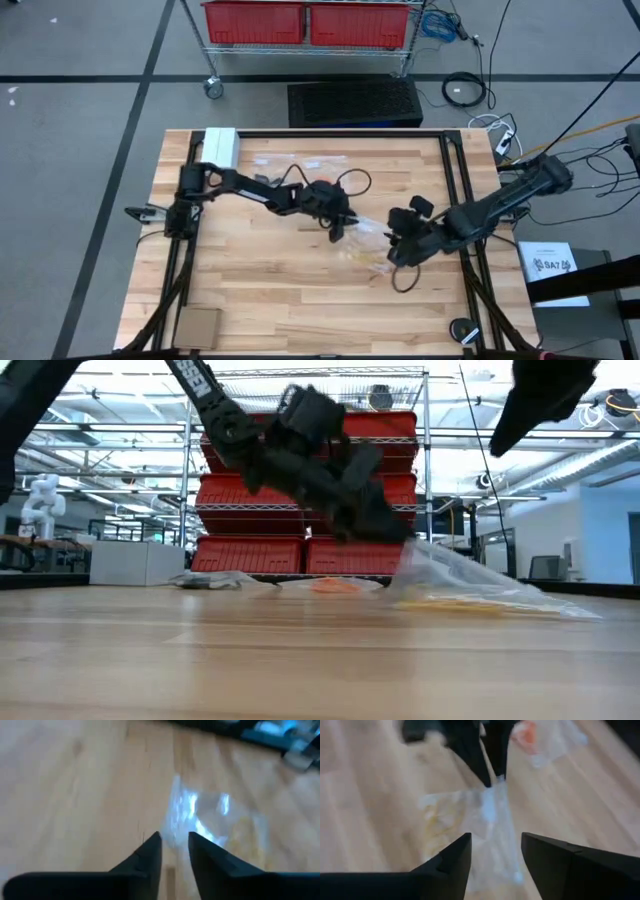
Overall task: Sort rubber bands
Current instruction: Close the bottom transparent zip bag, then adjust the transparent zip bags
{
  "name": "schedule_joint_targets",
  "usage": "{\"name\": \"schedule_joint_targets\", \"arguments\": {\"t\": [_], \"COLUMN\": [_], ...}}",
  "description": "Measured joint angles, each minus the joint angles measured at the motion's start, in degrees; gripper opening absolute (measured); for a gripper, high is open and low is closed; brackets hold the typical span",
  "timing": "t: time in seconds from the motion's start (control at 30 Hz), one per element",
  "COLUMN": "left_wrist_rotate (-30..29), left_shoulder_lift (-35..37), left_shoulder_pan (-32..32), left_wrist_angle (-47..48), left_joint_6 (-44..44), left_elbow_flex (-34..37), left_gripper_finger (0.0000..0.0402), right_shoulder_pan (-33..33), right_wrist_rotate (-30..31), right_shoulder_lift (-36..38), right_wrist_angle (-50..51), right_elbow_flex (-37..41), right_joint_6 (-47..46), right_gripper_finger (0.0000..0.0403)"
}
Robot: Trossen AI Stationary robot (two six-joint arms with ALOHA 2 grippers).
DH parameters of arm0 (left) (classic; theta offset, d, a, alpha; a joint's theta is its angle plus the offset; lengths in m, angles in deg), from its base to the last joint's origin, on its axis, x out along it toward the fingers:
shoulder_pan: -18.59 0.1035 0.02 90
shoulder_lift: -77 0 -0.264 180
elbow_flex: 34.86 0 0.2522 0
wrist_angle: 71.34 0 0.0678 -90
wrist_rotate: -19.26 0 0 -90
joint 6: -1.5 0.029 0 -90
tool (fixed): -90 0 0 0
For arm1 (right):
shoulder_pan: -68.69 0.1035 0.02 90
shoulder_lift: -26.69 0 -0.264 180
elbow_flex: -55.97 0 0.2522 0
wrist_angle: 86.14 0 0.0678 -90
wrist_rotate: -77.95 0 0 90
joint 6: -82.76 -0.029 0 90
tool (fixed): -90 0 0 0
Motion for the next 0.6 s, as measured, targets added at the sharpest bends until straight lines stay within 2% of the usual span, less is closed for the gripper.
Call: {"name": "schedule_joint_targets", "arguments": {"t": [0.13, 0.23, 0.3, 0.37, 0.47, 0.53, 0.6], "left_wrist_rotate": [0.46, 0.04, -2.84, -10.14, -22.49, -25.78, -25.92], "left_shoulder_lift": [4.28, 7.70, 10.05, 12.17, 13.92, 13.86, 12.74], "left_shoulder_pan": [0.73, 0.84, 0.81, 0.77, 1.08, 1.79, 2.79], "left_wrist_angle": [-0.73, 2.80, 8.19, 14.33, 22.32, 25.25, 25.53], "left_joint_6": [0.01, 2.97, 4.98, 5.81, 7.23, 7.22, 7.18], "left_elbow_flex": [-0.02, -0.09, -0.09, -0.09, -0.09, -0.09, 0.28], "left_gripper_finger": [0.0133, 0.0154, 0.0157, 0.0151, 0.0122, 0.0094, 0.0063], "right_shoulder_pan": [-0.58, 0.24, 0.96, 1.50, 2.06, 2.41, 2.52], "right_wrist_rotate": [6.00, 8.47, 8.68, 8.61, 7.29, 5.24, 2.58], "right_shoulder_lift": [-6.87, -13.31, -17.42, -21.12, -25.68, -28.13, -30.24], "right_wrist_angle": [0.05, -0.06, -0.83, -2.21, -5.90, -7.87, -8.28], "right_elbow_flex": [0.00, 0.00, 0.00, 0.00, 0.00, 0.00, 0.00], "right_joint_6": [-2.84, -6.97, -10.04, -13.05, -16.21, -17.54, -18.72], "right_gripper_finger": [0.0143, 0.0093, 0.0049, 0.0014, 0.0009, 0.0004, 0.0001]}}
